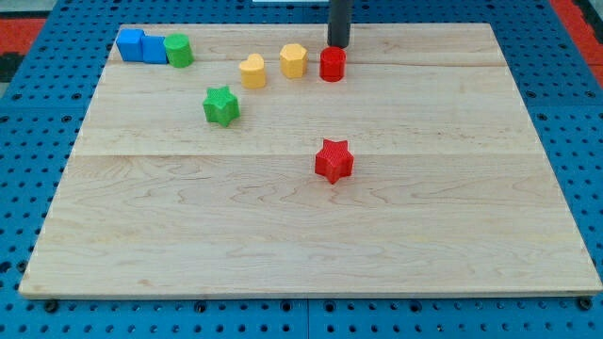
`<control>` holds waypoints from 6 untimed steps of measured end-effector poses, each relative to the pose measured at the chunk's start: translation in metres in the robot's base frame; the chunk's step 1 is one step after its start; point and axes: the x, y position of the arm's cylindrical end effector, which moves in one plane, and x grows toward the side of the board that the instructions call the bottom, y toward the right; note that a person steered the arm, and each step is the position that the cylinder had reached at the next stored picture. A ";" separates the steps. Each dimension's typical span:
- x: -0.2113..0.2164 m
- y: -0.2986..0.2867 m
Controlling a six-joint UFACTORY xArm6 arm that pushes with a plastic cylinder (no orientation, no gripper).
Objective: Move your arm to the green circle
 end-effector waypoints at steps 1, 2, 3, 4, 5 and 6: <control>-0.026 0.021; -0.028 -0.099; -0.032 -0.140; -0.026 -0.182; -0.013 -0.201; 0.015 -0.237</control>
